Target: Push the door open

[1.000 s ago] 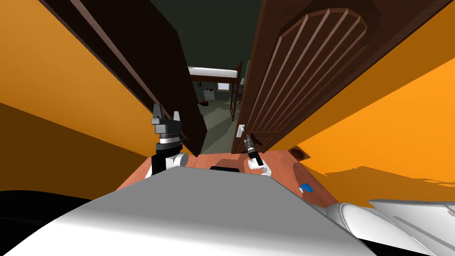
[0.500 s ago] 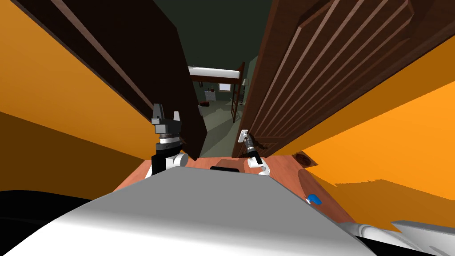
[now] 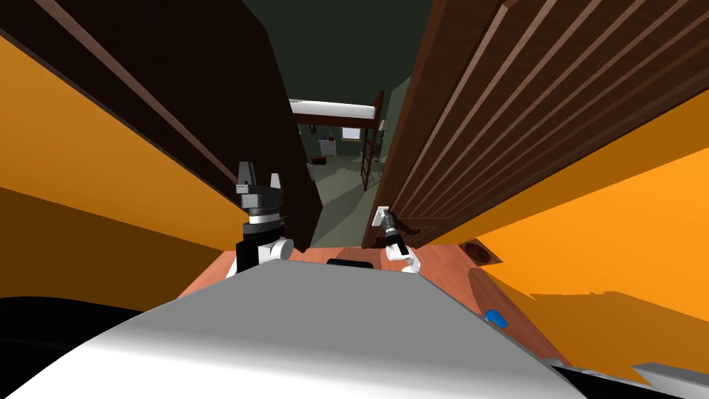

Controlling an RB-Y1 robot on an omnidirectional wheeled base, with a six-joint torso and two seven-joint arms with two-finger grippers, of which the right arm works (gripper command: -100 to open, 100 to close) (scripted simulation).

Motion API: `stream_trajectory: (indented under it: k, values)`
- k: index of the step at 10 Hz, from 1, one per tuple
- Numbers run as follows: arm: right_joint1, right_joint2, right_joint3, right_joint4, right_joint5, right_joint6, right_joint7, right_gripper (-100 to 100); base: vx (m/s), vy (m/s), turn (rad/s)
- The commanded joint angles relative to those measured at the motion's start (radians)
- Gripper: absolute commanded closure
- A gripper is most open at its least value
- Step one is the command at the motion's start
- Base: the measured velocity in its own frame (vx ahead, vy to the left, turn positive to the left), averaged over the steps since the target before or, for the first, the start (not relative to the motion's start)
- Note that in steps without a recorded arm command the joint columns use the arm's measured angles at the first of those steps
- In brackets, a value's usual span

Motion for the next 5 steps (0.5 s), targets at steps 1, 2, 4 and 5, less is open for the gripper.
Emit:
stream_trajectory:
  k: [1,2,4,5]
  values:
    - [0.002,0.001,0.002,0.001,0.0,0.001,0.0,100,-0.018,-0.003,0.019]
    - [0.002,0.001,0.002,0.001,0.0,0.001,0.0,100,0.0,0.0,0.0]
    - [0.002,0.001,0.002,0.001,0.0,0.001,0.0,100,0.0,0.0,0.0]
    - [-0.01,0.003,-0.019,0.012,0.0,0.002,0.004,100,0.113,0.049,-0.053]
